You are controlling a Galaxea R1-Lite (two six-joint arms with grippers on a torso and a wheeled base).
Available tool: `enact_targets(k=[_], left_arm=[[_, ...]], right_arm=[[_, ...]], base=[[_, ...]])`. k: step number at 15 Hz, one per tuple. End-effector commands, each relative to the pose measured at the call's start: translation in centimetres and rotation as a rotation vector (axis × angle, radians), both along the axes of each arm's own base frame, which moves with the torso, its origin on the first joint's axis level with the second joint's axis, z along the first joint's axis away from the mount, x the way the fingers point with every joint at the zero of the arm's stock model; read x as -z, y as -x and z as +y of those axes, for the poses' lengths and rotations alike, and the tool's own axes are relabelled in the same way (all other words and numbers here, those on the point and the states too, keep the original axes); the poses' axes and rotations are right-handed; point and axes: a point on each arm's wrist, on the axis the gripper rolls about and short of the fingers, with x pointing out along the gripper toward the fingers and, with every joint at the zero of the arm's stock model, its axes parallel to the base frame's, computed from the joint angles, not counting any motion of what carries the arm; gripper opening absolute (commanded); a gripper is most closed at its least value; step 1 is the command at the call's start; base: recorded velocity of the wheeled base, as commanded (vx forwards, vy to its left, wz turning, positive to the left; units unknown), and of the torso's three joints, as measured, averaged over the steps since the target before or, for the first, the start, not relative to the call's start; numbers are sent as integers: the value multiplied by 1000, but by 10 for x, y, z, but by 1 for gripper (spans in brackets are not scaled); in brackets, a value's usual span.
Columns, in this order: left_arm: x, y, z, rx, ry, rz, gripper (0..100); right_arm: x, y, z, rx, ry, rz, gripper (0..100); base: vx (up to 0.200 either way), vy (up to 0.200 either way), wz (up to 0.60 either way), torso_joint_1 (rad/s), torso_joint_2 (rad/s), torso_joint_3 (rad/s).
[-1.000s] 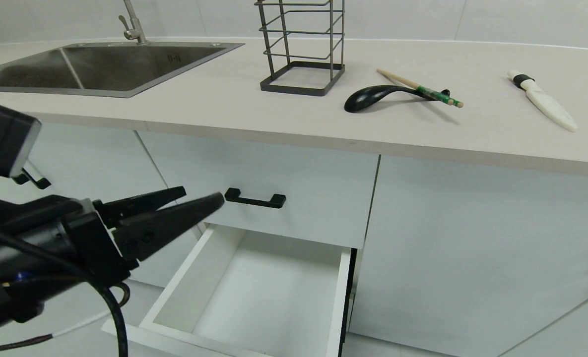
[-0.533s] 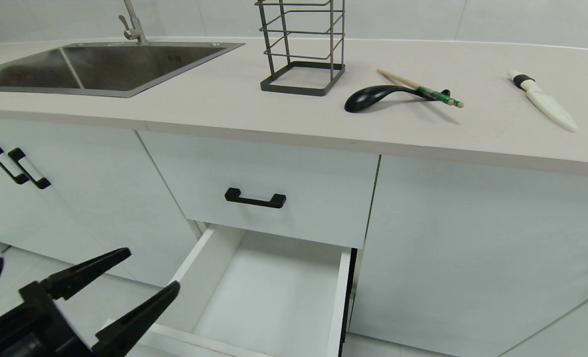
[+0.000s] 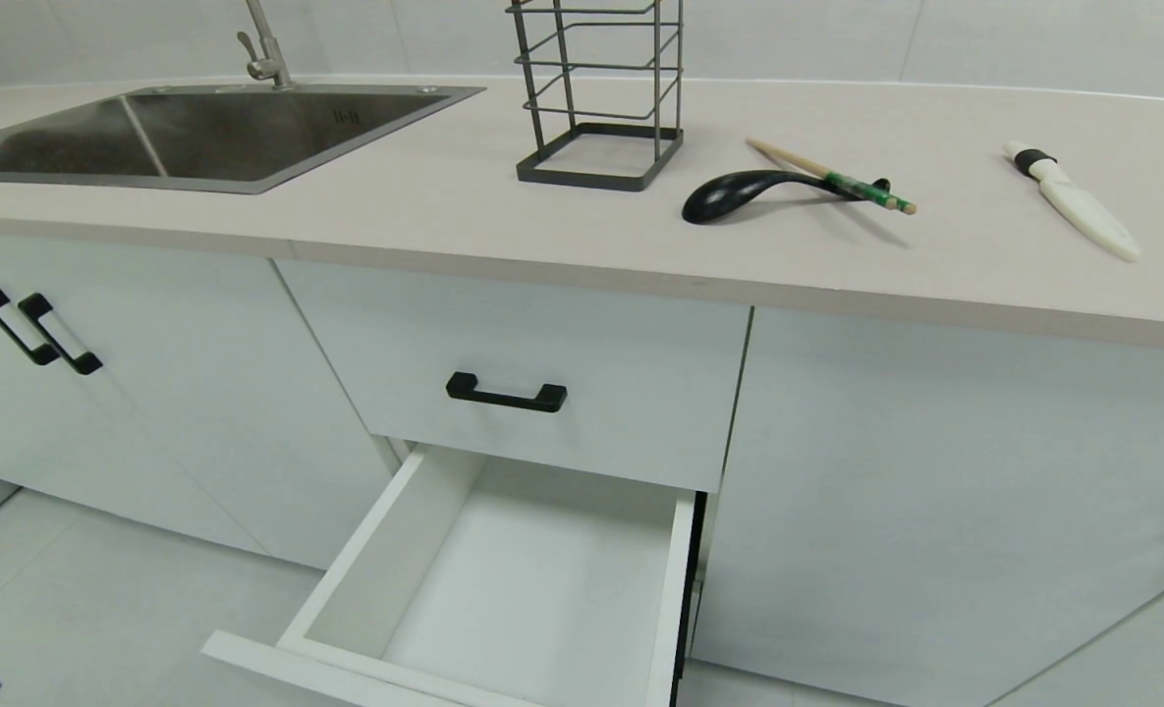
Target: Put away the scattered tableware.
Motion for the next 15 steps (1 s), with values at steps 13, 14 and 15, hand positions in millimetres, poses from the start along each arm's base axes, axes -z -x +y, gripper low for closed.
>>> enact_targets(k=[13, 14, 15], left_arm=[[40, 21, 6, -311, 133, 83, 100], [40, 21, 6, -312, 141, 84, 100], [40, 21, 6, -310, 144, 84, 100]], right_arm=[[0, 0, 0, 0, 7, 1, 0], [0, 0, 0, 0, 7, 1, 0], [0, 0, 0, 0, 7, 1, 0]], base=[[0, 0, 0, 97, -71, -51], [0, 0, 0, 246, -642, -276], [0, 0, 0, 178, -735, -207]])
